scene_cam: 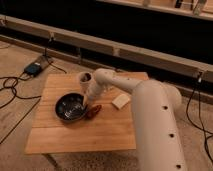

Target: Pick up the ceramic bowl

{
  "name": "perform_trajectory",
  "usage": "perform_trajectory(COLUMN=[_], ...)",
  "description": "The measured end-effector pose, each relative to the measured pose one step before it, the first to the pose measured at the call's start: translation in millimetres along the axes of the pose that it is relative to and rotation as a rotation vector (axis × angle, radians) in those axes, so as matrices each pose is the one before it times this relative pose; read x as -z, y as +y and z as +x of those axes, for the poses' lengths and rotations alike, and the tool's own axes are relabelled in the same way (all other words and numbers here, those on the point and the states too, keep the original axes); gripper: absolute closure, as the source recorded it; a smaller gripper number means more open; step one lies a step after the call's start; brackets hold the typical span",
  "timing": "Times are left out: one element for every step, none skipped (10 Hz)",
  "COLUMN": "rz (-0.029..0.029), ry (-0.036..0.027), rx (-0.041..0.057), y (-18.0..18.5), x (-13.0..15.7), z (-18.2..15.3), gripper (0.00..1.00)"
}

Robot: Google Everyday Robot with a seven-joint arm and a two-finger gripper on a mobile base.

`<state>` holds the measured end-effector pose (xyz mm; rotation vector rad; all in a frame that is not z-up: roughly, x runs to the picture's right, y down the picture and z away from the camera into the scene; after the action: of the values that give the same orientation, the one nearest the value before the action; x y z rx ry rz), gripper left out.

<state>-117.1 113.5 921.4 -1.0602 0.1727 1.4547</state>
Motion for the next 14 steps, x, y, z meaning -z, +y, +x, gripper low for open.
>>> perform_trajectory(rz=[-0.00505, -0.00694, -0.00721, -0.00683, -0.00943, -0.01368, -0.01195, -0.01686, -0.01560, -0.01175, -0.00892, -0.00734, -0.00313, -0.00064], ry=[0.00039, -0.00017, 0.00028, -0.00017, -0.00362, -0.00656, -0.00597, -0.00851, -0.00920, -0.00803, -0.00584, -0.00450, -0.00112, 0.00862], rx=[-0.00022, -0.00247, -0.00302, 0.00048, 0.00403, 0.00756, 0.00648, 0.00827, 0.00705, 0.00645, 0.00368, 0.00144, -0.00076, -0.00476], y=[0.46, 0.31, 0.64, 2.17, 3.72, 5.81, 5.10, 5.86, 5.17, 3.66, 2.87, 2.59, 2.67, 1.97], x=[0.41, 0.94, 3.09, 2.63, 4.42, 5.40, 4.37, 5.90, 6.03, 5.65, 4.85, 6.23, 7.05, 4.47], z=[0.02, 0.26, 0.82, 0.67, 0.03, -0.08, -0.36, 0.05, -0.21, 0.12, 0.19, 0.82, 1.22, 2.51], gripper=[1.00, 1.00, 1.00, 1.00, 1.00, 1.00, 1.00, 1.00, 1.00, 1.00, 1.00, 1.00, 1.00, 1.00])
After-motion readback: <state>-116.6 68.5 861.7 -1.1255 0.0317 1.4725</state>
